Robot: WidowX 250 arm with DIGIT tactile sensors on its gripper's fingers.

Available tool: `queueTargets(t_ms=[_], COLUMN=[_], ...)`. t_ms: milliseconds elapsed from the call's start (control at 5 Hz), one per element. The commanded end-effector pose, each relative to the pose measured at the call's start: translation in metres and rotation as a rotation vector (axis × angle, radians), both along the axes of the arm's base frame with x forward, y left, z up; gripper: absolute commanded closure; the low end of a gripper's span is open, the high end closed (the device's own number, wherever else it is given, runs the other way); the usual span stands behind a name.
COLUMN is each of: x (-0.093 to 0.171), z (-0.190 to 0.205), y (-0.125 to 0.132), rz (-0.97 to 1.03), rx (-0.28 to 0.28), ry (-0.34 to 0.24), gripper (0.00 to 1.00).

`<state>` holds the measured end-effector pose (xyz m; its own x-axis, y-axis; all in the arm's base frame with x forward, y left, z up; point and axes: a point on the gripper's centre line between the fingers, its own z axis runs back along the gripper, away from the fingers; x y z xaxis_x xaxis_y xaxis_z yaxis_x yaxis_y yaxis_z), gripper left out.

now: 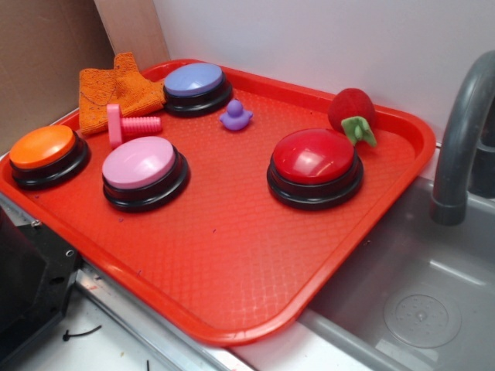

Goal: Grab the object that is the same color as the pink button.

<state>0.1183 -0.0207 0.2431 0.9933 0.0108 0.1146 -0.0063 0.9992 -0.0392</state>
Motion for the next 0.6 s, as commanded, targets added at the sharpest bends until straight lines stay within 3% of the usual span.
queueTargets(t_ms=[0,200,400], x=[0.000,0.016,0.029], z=[0.000,-0.005,-0.018], y=[0.000,0.006,0.021], rz=[0.000,-0.038,-0.066], rx=[0.000,0.039,0.024], ry=[0.000,-0.046,-0.069], gripper=[0.00,0.00,0.00])
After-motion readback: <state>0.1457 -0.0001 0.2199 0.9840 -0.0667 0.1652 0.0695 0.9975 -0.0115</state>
